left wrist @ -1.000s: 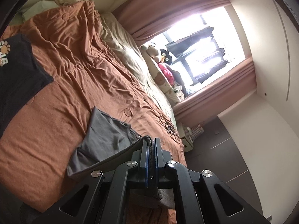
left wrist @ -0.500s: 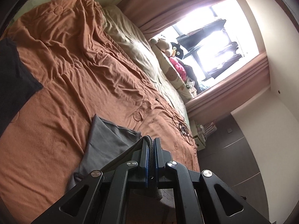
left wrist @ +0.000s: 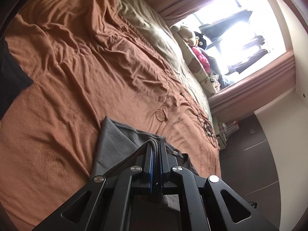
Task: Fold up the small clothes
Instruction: 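Carry the held hem up and over toward the collar with both grippers, then lower the hem onto the collar and open both grippers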
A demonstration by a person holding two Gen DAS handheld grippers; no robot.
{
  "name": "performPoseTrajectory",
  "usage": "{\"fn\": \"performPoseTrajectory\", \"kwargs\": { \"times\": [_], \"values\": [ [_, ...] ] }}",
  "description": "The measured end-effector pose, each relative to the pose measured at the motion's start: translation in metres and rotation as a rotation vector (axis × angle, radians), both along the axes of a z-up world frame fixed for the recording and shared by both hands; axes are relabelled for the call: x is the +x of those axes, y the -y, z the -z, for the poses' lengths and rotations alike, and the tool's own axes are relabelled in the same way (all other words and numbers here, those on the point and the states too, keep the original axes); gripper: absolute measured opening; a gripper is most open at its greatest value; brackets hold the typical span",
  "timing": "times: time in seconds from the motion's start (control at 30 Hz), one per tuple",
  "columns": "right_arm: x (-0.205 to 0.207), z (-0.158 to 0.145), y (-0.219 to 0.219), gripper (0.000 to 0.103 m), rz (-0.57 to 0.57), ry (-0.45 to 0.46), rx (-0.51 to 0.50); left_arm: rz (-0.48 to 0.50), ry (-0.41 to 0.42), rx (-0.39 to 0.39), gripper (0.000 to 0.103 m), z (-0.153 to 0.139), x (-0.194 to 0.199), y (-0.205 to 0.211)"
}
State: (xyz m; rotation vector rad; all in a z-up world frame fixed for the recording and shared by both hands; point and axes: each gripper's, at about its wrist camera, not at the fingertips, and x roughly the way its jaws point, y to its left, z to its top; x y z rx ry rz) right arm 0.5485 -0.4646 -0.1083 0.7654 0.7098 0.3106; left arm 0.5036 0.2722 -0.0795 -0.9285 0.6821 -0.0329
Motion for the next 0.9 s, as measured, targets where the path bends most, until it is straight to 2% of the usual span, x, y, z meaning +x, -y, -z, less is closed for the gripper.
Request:
{"fn": "performPoseTrajectory", "kwargs": {
  "times": [0.33, 0.53, 0.7, 0.77, 0.8, 0.83, 0.87, 0.9],
  "values": [
    [0.054, 0.03, -0.024, 0.0, 0.024, -0.075, -0.058, -0.01, -0.097, 0.034, 0.005, 0.054, 0.061, -0.01],
    [0.071, 0.043, -0.031, 0.0, 0.04, -0.107, -0.089, 0.0, -0.156, 0.066, 0.005, 0.086, 0.088, -0.01],
    [0.079, 0.043, -0.046, 0.001, 0.011, -0.164, -0.176, 0.012, -0.24, 0.113, 0.006, 0.106, 0.104, -0.011],
    [0.073, 0.031, -0.052, 0.003, -0.007, -0.138, -0.219, 0.032, -0.262, 0.134, 0.008, 0.107, 0.106, -0.008],
    [0.069, 0.024, -0.057, 0.013, -0.017, -0.125, -0.255, 0.056, -0.271, 0.165, 0.011, 0.105, 0.107, -0.004],
    [0.065, 0.017, -0.062, 0.042, -0.027, -0.114, -0.294, 0.07, -0.275, 0.19, 0.015, 0.102, 0.107, -0.001],
    [0.061, 0.011, -0.067, 0.061, -0.034, -0.103, -0.334, 0.089, -0.28, 0.234, 0.032, 0.098, 0.106, 0.004],
    [0.056, 0.005, -0.072, 0.081, -0.038, -0.089, -0.374, 0.102, -0.281, 0.266, 0.054, 0.094, 0.105, 0.007]
  ]
}}
